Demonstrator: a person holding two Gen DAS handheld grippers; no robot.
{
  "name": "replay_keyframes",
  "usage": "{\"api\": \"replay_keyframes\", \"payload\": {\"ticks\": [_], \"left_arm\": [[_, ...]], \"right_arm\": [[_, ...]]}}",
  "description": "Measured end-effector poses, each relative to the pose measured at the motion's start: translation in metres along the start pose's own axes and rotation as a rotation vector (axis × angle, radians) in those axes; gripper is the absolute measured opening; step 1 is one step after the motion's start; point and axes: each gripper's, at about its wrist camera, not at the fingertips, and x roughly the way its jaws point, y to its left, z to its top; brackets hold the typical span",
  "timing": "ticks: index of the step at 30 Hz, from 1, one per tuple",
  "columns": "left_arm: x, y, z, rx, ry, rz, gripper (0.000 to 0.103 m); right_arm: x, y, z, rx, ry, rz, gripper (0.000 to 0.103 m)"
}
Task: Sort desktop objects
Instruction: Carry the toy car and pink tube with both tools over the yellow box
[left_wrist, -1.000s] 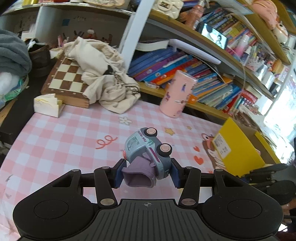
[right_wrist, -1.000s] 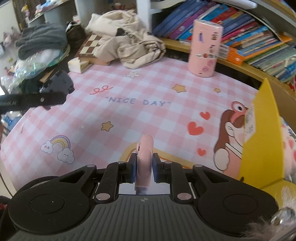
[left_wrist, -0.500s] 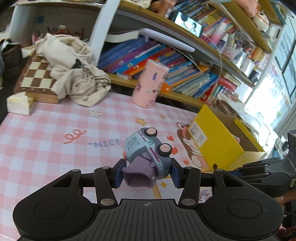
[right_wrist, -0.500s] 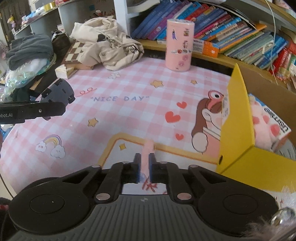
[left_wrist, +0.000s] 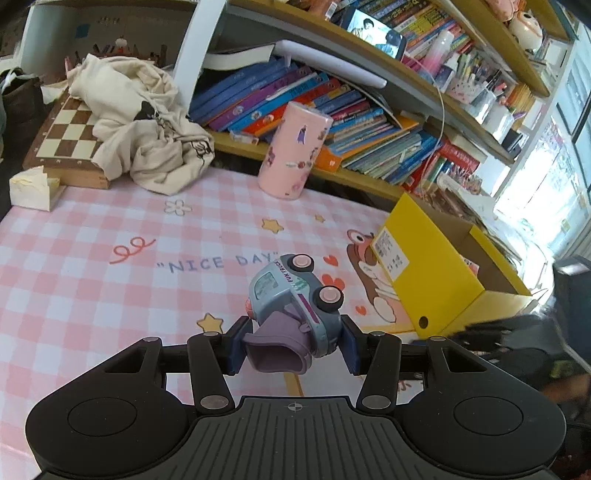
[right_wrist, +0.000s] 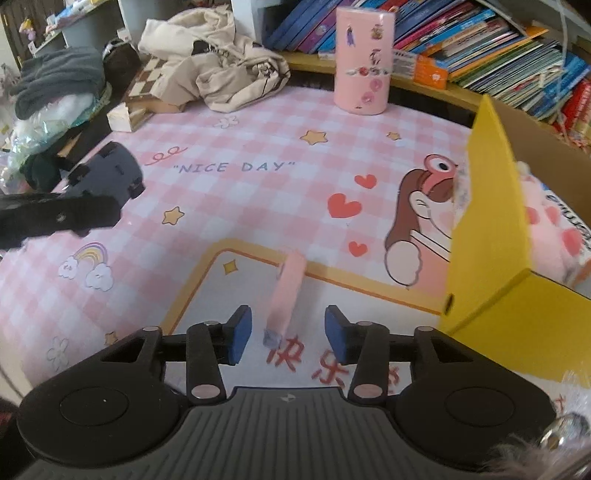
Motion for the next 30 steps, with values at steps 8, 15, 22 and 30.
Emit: {"api": "replay_keyframes", "payload": {"ticks": [8,15,22,30], "left_arm": [[-0.012,0.004,-0.007,-0.019,-0.001,0.055,0.048],[-0.020,0.013,-0.014,-0.045,0.008,0.073,0.048],[-0.021,0.012,-0.012,-0.031,0.007,0.027,0.048],[-0.009,-0.012,-0.012,0.060,0.060,-0.073,0.048]], "right_arm": [[0.040,0.001,0.012,0.015,0.061,0.008,0.033],[0.046,0.008,0.014,-0.056,0.051,-0.038,0.017],[0.025,0.008,0.004,-0.059,0.076,0.007,0.016],[-0.026,-0.008,-0.024,0.077,0.049,0.010,0.016]]}}
